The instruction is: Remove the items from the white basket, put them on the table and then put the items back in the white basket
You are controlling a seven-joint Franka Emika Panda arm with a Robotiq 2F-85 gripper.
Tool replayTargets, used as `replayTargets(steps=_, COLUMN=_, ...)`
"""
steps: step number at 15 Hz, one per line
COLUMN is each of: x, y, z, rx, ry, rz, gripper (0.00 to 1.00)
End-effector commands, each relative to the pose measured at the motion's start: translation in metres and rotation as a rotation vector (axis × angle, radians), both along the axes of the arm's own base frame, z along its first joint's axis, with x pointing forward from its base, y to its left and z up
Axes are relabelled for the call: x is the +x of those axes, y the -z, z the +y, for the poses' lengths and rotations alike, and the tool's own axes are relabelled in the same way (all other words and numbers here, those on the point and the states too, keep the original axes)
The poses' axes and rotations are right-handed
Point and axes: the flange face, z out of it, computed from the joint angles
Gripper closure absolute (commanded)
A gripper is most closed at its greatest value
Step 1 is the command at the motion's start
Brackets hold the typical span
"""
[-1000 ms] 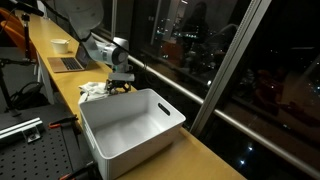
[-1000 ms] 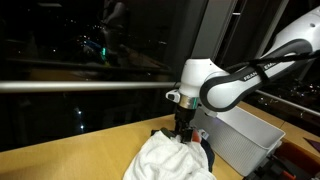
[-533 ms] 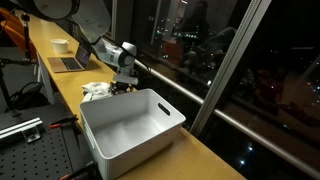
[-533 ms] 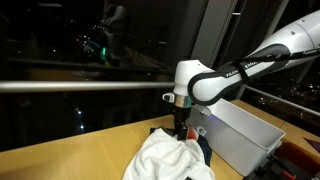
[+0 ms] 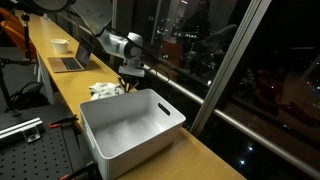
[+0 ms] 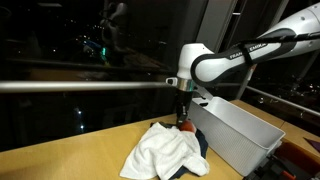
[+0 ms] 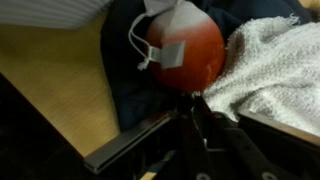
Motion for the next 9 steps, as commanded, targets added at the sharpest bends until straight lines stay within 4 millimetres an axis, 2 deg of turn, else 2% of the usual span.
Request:
replayTargets(steps=1, x=-0.010, y=-0.059, z=0.000, rx=0.013, ry=0.010, rz=-0.030, gripper=1.00)
replayTargets(steps=3, x=-0.014, y=-0.088, z=0.003, rx=0.010, ry=0.002, rz=-0.068, gripper=1.00)
replayTargets(steps=5, x=-0.016, y=-0.107, z=0.002, rx=0.007, ry=-0.010, rz=-0.083, gripper=1.00)
replayTargets(steps=6, x=-0.018, y=-0.113, z=0.001, rx=0.002, ry=-0.022, rz=-0.085, gripper=0.74)
replayTargets(steps=7, x=-0.020, y=-0.118, z=0.001, rx=0.000, ry=-0.029, rz=-0.082, gripper=0.72)
replayTargets(steps=9, x=-0.023, y=-0.117, z=0.005, rx=-0.001, ry=-0.045, rz=-0.071, gripper=0.58)
